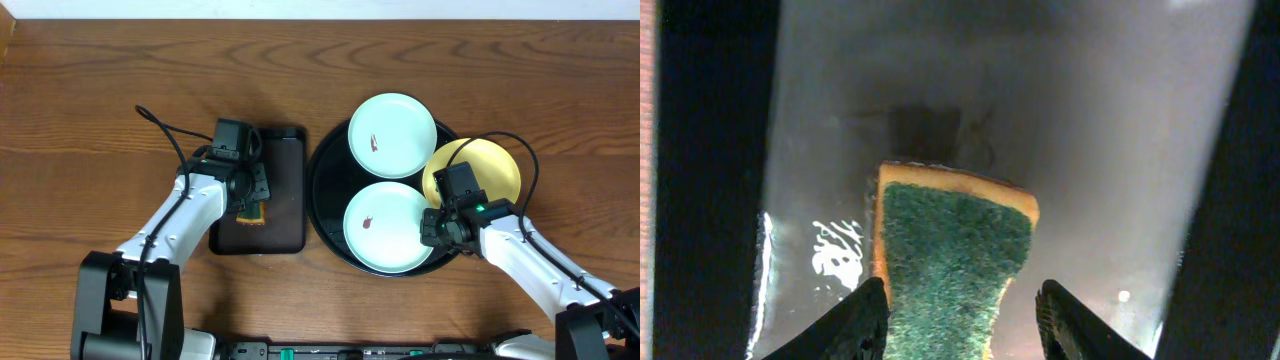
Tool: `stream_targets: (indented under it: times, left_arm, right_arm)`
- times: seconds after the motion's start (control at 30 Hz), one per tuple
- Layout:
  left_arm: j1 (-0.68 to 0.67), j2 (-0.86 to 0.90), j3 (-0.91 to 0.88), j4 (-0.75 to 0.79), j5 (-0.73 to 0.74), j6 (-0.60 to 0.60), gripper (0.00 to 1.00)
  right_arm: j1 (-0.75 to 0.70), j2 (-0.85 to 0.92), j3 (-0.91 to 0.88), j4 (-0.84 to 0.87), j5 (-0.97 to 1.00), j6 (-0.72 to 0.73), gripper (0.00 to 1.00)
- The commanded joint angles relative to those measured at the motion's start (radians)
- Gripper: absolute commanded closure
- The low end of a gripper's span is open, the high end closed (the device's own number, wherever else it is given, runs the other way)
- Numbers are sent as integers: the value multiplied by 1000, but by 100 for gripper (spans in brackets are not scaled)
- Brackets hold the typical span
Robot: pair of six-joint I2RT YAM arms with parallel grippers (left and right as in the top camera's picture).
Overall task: Clean dirty plates on tray and stack at the side
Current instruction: 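Close the left gripper on the sponge's middle and pinch it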
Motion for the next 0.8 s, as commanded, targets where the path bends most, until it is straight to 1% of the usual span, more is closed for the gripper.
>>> stream_targets:
  times: [0.0,0.37,0.5,0.6,0.77]
  left_arm:
    - [-3,-8,15,-6,-38,6,51]
    - [-56,30,-24,-6,-37,6,52]
    - [-61,50,-24,-14,-91,6,51]
    - [-61,50,-23,-26,-160,6,51]
    - [-61,50,-23,-33,-171,5,51]
  right_arm:
    - [10,4,12,2,17,-12,88]
    - [10,4,12,2,17,-12,88]
    - [10,4,12,2,17,-12,88]
    - [10,4,12,2,17,-12,88]
    - [10,4,12,2,17,-12,87]
